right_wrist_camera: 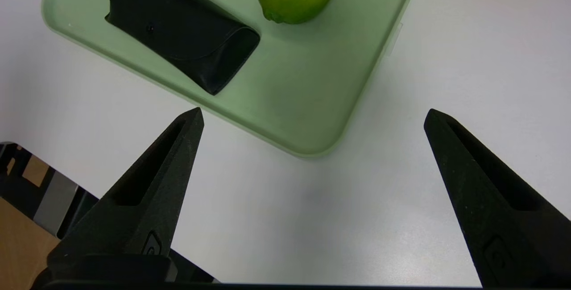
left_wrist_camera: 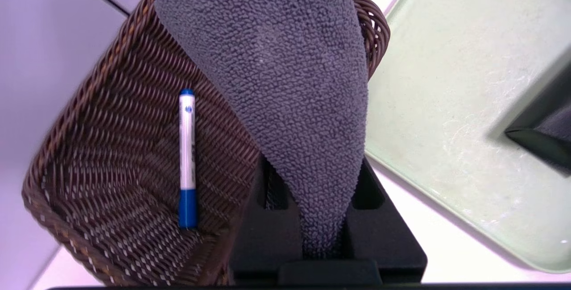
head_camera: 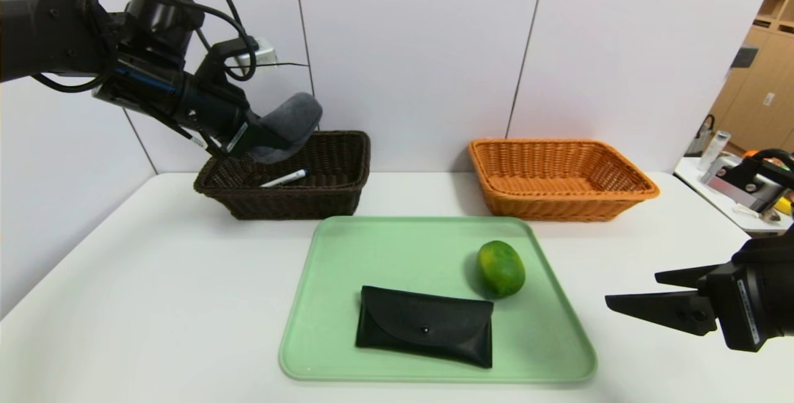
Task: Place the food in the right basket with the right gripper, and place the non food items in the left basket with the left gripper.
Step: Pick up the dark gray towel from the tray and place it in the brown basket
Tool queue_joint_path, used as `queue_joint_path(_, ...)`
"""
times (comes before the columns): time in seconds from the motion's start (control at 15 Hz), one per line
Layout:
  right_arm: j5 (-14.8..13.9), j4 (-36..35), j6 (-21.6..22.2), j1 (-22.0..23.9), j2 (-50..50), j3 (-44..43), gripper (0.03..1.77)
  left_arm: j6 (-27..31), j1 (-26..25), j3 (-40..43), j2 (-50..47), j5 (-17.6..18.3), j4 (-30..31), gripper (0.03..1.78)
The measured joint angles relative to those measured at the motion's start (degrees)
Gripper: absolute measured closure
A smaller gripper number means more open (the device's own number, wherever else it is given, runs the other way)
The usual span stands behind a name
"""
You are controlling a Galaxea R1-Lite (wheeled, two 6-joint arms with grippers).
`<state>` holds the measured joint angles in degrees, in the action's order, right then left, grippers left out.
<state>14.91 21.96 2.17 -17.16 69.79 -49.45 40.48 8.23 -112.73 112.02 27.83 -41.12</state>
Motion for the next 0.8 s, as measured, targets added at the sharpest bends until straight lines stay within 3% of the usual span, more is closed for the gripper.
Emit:
queue_joint_path(0.13, 0.0, 0.1, 0.1, -0.1, -0.1, 0.0, 0.09, 3.5, -0.4, -0.1, 2.1, 0.4, 2.5, 1.57)
queue_joint_path(0.33, 0.0, 0.1, 0.3, -0.1, -0.3, 0.1, 0.09, 4.4, -0.5, -0.1, 6.2, 0.7, 10.4, 1.57)
queue_joint_path(0.6, 0.0, 0.0, 0.4, 0.2, -0.4, 0.2, 0.09, 0.7, -0.6, -0.2, 11.3, 2.7, 19.0, 1.57)
queue_joint_path(0.8, 0.0, 0.0, 0.6, 0.3, -0.3, 0.8, 0.09, -1.7, -0.5, -0.3, 13.4, 2.5, 19.3, 1.57)
